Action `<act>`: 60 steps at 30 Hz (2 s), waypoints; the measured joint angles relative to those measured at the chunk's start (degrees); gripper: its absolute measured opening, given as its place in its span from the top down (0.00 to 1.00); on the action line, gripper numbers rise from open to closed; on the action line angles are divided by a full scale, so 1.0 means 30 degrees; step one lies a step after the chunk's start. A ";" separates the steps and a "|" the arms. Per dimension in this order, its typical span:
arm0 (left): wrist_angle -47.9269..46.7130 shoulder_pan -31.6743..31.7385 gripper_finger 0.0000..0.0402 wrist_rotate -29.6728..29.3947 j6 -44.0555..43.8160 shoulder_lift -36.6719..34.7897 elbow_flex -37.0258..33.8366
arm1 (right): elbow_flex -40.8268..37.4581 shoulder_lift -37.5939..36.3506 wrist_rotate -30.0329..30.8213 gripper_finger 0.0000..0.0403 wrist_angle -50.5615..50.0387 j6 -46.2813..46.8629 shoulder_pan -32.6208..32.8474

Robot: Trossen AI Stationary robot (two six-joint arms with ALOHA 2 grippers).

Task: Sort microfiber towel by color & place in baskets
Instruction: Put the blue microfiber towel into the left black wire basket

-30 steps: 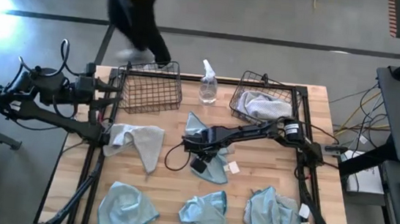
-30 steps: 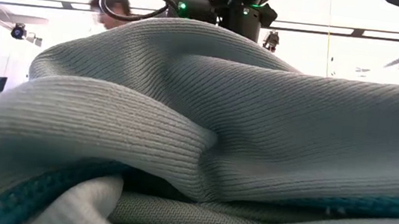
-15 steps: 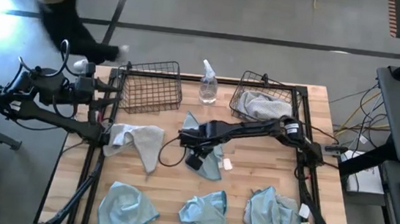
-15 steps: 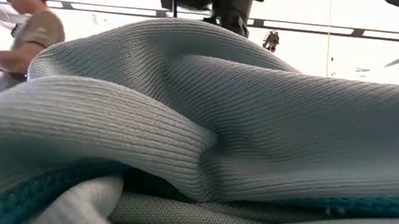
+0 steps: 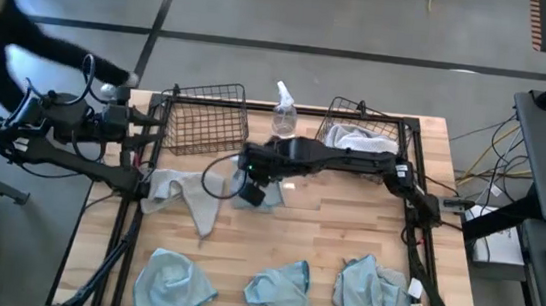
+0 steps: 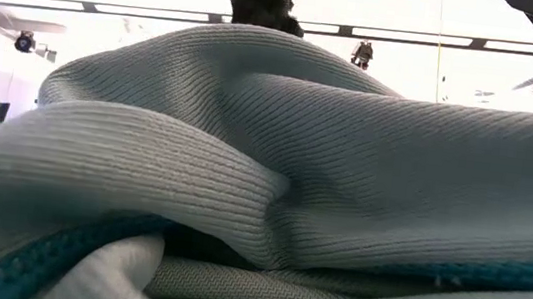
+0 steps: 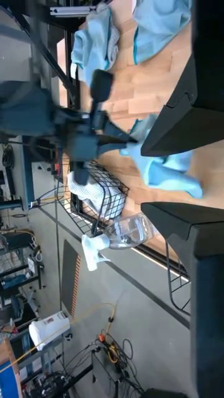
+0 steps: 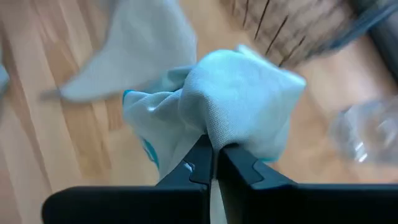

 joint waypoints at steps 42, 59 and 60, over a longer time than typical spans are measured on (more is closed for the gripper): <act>0.6012 0.0011 0.72 -0.1195 0.1887 0.3501 -0.0867 | 0.0932 -0.1811 0.0827 0.97 1.1474 -0.4449 -0.0778; 0.6556 0.0002 0.72 -0.3018 0.2098 0.5129 -0.0845 | 0.0932 -0.2004 0.0772 0.97 1.2424 -0.5683 -0.0133; 0.6572 0.0007 0.72 -0.3061 0.2092 0.5132 -0.0845 | 0.0932 -0.2004 0.0778 0.97 1.2424 -0.5683 -0.0121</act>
